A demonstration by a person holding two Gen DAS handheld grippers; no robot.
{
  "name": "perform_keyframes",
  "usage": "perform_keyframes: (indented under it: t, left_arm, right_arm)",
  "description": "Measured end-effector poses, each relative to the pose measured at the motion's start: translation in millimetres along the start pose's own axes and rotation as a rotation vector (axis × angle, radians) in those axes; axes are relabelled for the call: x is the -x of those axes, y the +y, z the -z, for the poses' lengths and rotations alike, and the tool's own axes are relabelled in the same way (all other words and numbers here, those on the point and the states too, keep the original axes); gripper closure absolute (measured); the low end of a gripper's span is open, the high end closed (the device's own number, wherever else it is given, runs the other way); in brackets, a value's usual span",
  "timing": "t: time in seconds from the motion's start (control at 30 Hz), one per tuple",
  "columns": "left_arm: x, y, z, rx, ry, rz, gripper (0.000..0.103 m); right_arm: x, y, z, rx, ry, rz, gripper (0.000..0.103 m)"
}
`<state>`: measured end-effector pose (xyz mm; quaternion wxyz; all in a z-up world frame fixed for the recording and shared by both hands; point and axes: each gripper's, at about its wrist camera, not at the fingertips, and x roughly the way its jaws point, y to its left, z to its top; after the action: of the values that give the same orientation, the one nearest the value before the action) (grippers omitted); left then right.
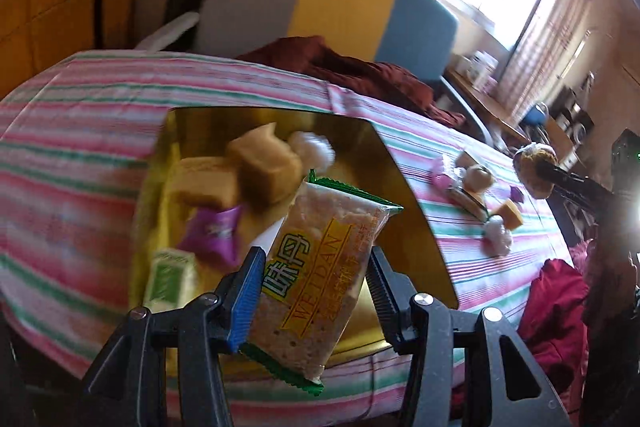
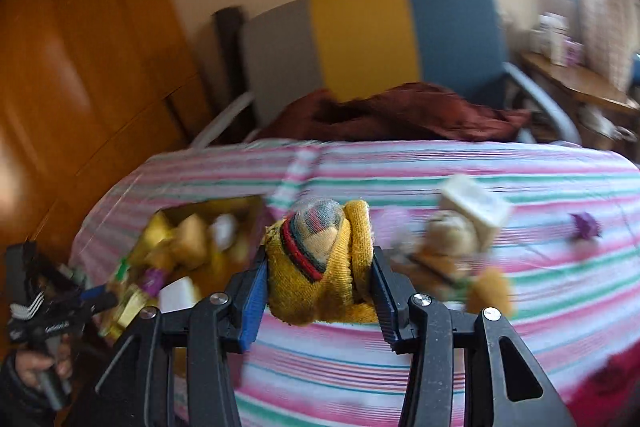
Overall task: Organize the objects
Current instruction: 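Carry the cracker packet and yellow toy to the gold tray and release them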
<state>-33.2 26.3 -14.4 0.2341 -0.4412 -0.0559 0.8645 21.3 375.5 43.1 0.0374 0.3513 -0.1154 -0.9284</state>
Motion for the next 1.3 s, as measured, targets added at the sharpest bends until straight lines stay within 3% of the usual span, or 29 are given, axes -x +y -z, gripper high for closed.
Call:
perform_keyframes:
  t: [0.23, 0.5, 0.6, 0.67, 0.77, 0.8, 0.87, 0.93, 1.03, 1.13, 1.23, 1.3]
  left_arm:
    - [6.5, 31.9, 20.4, 0.091, 0.002, -0.035, 0.051]
    - [5.0, 44.0, 19.2, 0.141, -0.011, -0.027, 0.051]
    - [1.9, 44.1, 19.7, 0.148, 0.002, -0.041, 0.050]
    - [1.1, 43.8, 21.0, 0.146, 0.008, -0.037, 0.050]
    - [1.2, 42.1, 23.3, 0.142, 0.016, -0.040, 0.049]
    - [2.0, 41.6, 23.8, 0.142, 0.017, -0.042, 0.049]
    - [4.9, 41.5, 24.1, 0.143, 0.008, -0.048, 0.049]
    - [6.7, 42.3, 23.6, 0.144, -0.001, -0.058, 0.049]
    - [11.8, 39.9, 20.9, 0.142, -0.034, -0.088, 0.049]
    - [18.7, 33.6, 18.3, 0.127, -0.076, -0.129, 0.049]
    - [26.8, 22.1, 15.8, 0.083, -0.125, -0.207, 0.049]
    - [29.8, 16.7, 13.1, 0.066, -0.147, -0.231, 0.049]
  right_arm:
    - [-50.2, 68.7, 11.0, 0.117, 0.108, -0.100, 0.055]
    - [-93.2, 102.6, 2.4, 0.182, 0.164, -0.115, 0.055]
    - [-115.6, 112.0, -8.7, 0.205, 0.174, -0.082, 0.054]
    - [-131.5, 116.3, -15.6, 0.236, 0.181, -0.046, 0.051]
    - [-157.2, 116.0, -23.7, 0.252, 0.180, -0.018, 0.030]
    - [-160.4, 114.1, -25.4, 0.247, 0.175, -0.006, 0.022]
    - [-157.7, 110.9, -27.3, 0.233, 0.157, -0.003, 0.021]
    - [-149.1, 109.3, -25.6, 0.228, 0.132, -0.013, 0.009]
    - [-129.4, 112.8, -16.1, 0.259, 0.071, 0.015, 0.000]
    - [-105.5, 124.7, -3.3, 0.335, -0.024, 0.086, 0.000]
    - [-89.7, 138.7, 8.5, 0.390, -0.112, 0.211, 0.000]
    - [-81.8, 143.2, 14.8, 0.376, -0.142, 0.220, 0.000]
